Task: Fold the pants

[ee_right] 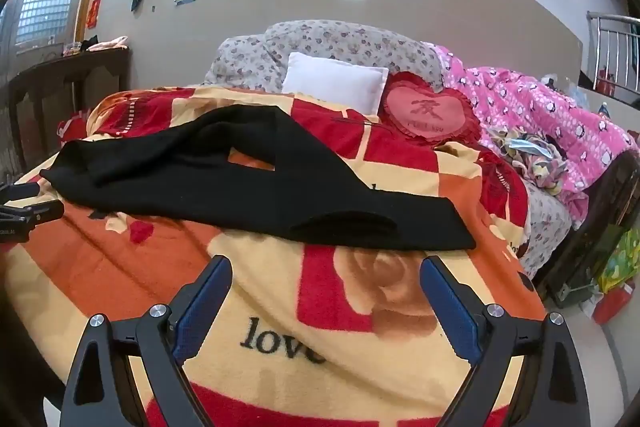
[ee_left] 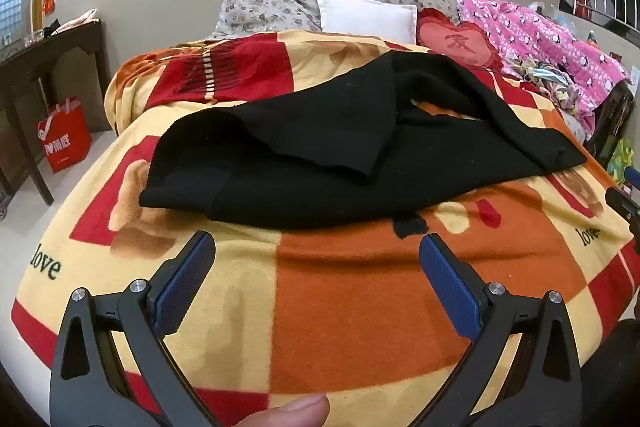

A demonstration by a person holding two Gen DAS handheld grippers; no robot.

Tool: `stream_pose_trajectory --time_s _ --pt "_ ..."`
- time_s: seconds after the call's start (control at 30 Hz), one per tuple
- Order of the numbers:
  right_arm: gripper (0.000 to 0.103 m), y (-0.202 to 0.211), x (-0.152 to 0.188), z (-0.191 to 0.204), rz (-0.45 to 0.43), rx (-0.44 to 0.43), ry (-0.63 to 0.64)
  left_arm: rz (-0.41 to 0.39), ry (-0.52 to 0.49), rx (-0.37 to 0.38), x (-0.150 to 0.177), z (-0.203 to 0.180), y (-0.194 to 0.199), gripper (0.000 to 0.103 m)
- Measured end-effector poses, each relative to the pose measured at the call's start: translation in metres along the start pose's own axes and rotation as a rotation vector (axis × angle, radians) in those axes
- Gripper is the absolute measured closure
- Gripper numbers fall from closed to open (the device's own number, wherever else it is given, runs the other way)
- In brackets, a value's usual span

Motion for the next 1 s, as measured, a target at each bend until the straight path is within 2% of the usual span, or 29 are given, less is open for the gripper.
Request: stream_pose_trajectory --time_s 0.13,0.2,0.4,1.0 --pt "0.009 -0.002 -0.002 0.006 -0.001 -0.004 0.003 -0.002 0.002 0.003 0.000 0.000 0.000 0.001" --pt "0.009 0.001 0.002 -0.011 -0.006 -0.007 -0.024 0.000 0.004 0.004 0.000 0.000 0.000 0.001" --pt "0.009 -0.003 0.000 0.001 -0.010 -0.006 -0.027 0.001 0.005 0.005 0.000 0.000 0.000 0.001" --pt "0.009 -0.001 -0.002 0.000 -0.011 -0.005 -0.027 0.002 0.006 0.005 0.000 0.000 0.000 0.001"
Point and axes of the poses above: each gripper's, at about its wrist camera, not at the fingertips, and y roughly against the way its jaws point, z to its left, x to its underside, the point moved 5 cm from there along -y, roughly the way its jaws point, and after that the axes turned 6 degrees about x, right-handed, at the moved point
